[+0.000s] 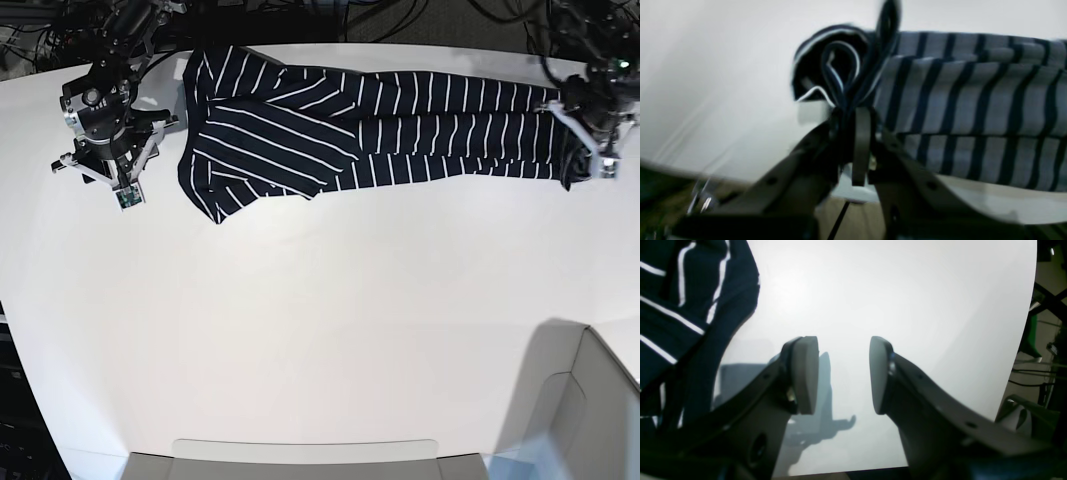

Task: Fold the T-shirt properly
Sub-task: 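Release the strip end with the left gripper and lift it away, then lower the left gripper onto the strip's middle and grasp it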

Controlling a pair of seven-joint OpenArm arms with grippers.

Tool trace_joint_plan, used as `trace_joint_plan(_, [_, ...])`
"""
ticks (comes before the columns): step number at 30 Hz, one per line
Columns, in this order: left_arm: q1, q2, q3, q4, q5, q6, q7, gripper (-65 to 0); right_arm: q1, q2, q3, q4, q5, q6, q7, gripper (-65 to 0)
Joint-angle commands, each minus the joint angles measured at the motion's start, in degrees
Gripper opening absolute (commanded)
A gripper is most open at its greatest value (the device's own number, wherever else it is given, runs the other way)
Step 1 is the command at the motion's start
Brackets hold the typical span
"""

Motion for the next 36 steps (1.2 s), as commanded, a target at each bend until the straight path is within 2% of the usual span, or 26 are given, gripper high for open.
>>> trace_joint_plan(1, [-0.1, 0.8, 1.4, 0.8, -0.8, 0.1, 0.3, -65.0, 1.2, 0.4, -0.1, 0.9, 0.1, 0.6, 0.6, -39.7])
trace_joint_plan(16, [-0.1, 11.2, 19.8, 1.0, -1.0, 0.1, 0.3, -65.0, 1.2, 0.4, -0.1, 0.8, 0.1, 0.6, 0.6, -39.7])
trace_joint_plan(21, [-0.2, 12.0, 24.4, 0.8, -0.6, 0.1, 0.3, -65.0, 1.2, 0.4, -0.1, 0.8, 0.1, 0.6, 0.6, -39.7])
trace_joint_plan(26, [-0.2, 11.5, 24.9, 0.2, -0.5, 0.1, 0.3, -65.0, 1.2, 0.4, -0.1, 0.7, 0.1, 0.6, 0.6, -39.6])
trace_joint_plan(27, [-0.1, 10.8, 24.9, 0.3, -0.9, 0.1, 0.3, -62.5, 1.2, 0.4, -0.1, 0.7, 0.1, 0.6, 0.6, -39.6])
trace_joint_plan(30, [-0.1, 10.2, 24.9, 0.5, -1.1, 0.1, 0.3, -48.5, 1.2, 0.3, -0.2, 0.4, 0.1, 0.6, 0.6, -39.6])
trace_joint_plan(32, [0.0, 10.2, 24.9, 0.5, -1.1, 0.1, 0.3, -42.9, 1.2, 0.3, -0.6, -0.1, 0.1, 0.6, 0.6, -39.6])
trace_joint_plan(36, [0.1, 10.5, 24.5, 0.7, -3.2, 0.1, 0.3, -42.7, 0.9, 0.3, -1.7, -0.1, 0.1, 0.6, 0.6, -39.6])
